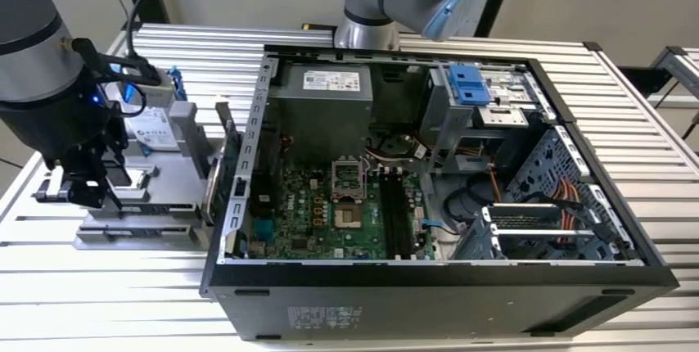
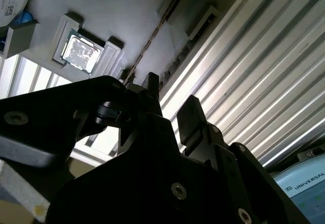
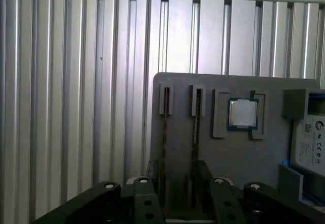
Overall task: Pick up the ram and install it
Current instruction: 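Pick up the ram and move it above insertion slot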
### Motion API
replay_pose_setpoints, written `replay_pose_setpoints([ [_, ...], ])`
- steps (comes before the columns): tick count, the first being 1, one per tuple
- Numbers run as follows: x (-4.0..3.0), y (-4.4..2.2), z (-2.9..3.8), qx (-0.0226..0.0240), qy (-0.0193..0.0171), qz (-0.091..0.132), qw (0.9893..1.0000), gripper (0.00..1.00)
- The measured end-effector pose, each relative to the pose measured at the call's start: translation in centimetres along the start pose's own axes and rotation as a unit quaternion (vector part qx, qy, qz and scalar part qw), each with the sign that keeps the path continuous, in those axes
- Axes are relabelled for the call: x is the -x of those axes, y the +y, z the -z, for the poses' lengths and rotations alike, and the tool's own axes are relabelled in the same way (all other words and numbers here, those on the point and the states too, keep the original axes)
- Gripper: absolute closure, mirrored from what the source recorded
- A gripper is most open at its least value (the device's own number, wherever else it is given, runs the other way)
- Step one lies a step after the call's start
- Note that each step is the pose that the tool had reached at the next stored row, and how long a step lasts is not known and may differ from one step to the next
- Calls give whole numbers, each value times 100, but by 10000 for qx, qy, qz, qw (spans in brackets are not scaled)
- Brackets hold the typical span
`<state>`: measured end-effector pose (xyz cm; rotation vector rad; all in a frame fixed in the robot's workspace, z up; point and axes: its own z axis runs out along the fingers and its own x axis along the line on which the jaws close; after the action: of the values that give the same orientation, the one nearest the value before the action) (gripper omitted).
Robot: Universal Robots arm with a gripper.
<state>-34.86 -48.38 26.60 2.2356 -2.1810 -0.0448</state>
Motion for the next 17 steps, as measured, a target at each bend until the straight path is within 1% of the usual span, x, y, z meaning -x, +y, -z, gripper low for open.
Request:
replay_pose_setpoints([
  [9, -1, -2, -59, 11, 4, 0, 10000, 0],
  [17, -3, -3, -108, 31, 11, -1, 10000, 0],
])
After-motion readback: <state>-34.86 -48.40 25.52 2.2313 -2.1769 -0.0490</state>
